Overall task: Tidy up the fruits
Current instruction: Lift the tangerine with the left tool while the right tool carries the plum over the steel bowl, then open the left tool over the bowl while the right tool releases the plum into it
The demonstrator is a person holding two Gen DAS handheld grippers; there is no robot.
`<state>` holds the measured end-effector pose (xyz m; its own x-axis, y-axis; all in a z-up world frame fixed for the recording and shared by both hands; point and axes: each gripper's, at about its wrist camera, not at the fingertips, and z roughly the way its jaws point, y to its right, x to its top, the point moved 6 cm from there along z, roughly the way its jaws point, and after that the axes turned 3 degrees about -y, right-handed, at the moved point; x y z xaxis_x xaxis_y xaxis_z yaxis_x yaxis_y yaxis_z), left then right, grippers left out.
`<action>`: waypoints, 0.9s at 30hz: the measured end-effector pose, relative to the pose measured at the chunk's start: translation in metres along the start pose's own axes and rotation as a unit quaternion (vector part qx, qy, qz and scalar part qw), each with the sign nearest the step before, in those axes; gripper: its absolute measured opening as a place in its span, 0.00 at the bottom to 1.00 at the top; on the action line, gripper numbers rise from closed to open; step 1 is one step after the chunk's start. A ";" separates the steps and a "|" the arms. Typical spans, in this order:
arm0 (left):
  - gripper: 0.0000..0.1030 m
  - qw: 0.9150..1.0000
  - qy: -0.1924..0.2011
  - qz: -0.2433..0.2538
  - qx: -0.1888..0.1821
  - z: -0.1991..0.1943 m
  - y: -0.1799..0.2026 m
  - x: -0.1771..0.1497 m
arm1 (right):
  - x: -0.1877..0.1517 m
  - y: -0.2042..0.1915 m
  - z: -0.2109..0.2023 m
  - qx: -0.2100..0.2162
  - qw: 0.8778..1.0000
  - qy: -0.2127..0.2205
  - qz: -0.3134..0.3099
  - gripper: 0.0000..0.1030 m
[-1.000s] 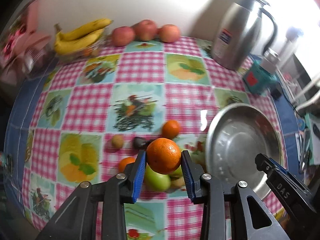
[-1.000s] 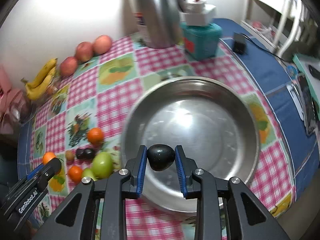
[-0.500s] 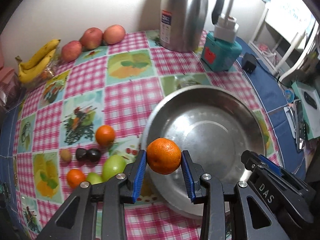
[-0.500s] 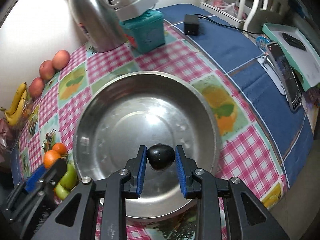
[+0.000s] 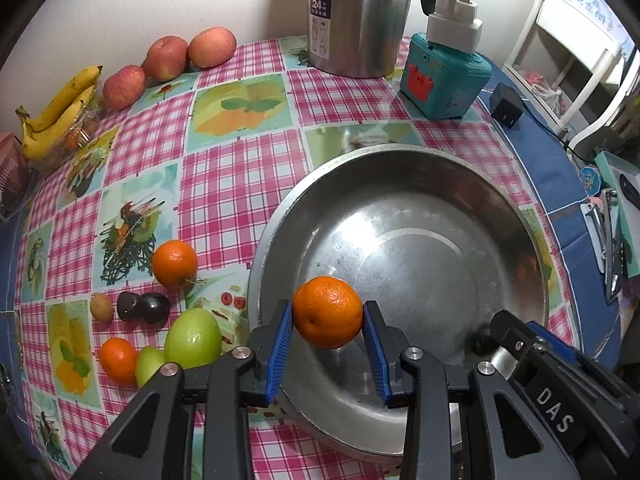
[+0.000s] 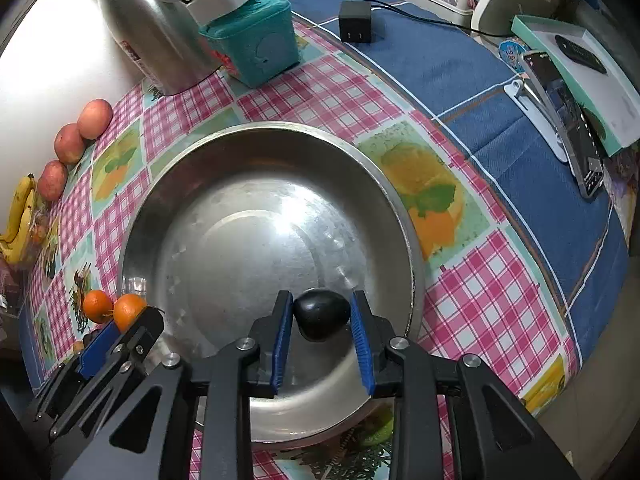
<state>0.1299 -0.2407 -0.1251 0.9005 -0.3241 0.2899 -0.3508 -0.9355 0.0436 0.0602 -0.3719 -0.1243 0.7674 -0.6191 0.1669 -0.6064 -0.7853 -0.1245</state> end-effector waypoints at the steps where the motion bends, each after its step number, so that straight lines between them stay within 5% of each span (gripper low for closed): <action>1: 0.37 1.000 -0.001 0.002 0.000 0.001 0.001 -0.001 | 0.000 0.000 -0.001 -0.001 1.000 0.001 0.000 0.31; 3: 0.38 1.000 -0.003 0.002 -0.001 0.002 0.002 -0.001 | 0.001 0.001 -0.003 -0.001 1.000 0.004 0.002 0.42; 5: 0.40 1.000 -0.002 0.000 0.000 0.001 0.001 -0.001 | 0.002 0.002 -0.005 0.002 1.000 0.007 0.004 0.42; 7: 0.56 1.000 0.003 -0.002 0.002 -0.003 -0.001 0.000 | 0.003 0.002 -0.007 0.003 1.000 0.009 0.005 0.42; 12: 0.64 1.000 0.009 -0.021 -0.001 -0.012 -0.012 0.000 | 0.005 0.002 -0.010 0.007 1.000 0.012 0.008 0.58; 15: 0.70 0.999 0.009 -0.036 -0.004 -0.016 -0.023 -0.003 | 0.005 0.000 -0.011 0.017 1.000 0.011 0.007 0.58; 20: 0.82 0.996 0.009 -0.084 0.029 -0.022 -0.058 -0.012 | 0.004 -0.006 -0.011 0.020 1.000 0.009 -0.007 0.70; 27: 1.00 0.982 0.044 -0.161 0.088 -0.043 -0.126 -0.022 | 0.002 -0.021 -0.013 0.025 0.999 0.016 -0.041 0.70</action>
<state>0.1431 -0.1093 -0.0963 0.9291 -0.0010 0.3697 0.0059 -0.9998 -0.0176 0.0718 -0.3569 -0.1082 0.8068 -0.5522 0.2104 -0.5294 -0.8336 -0.1578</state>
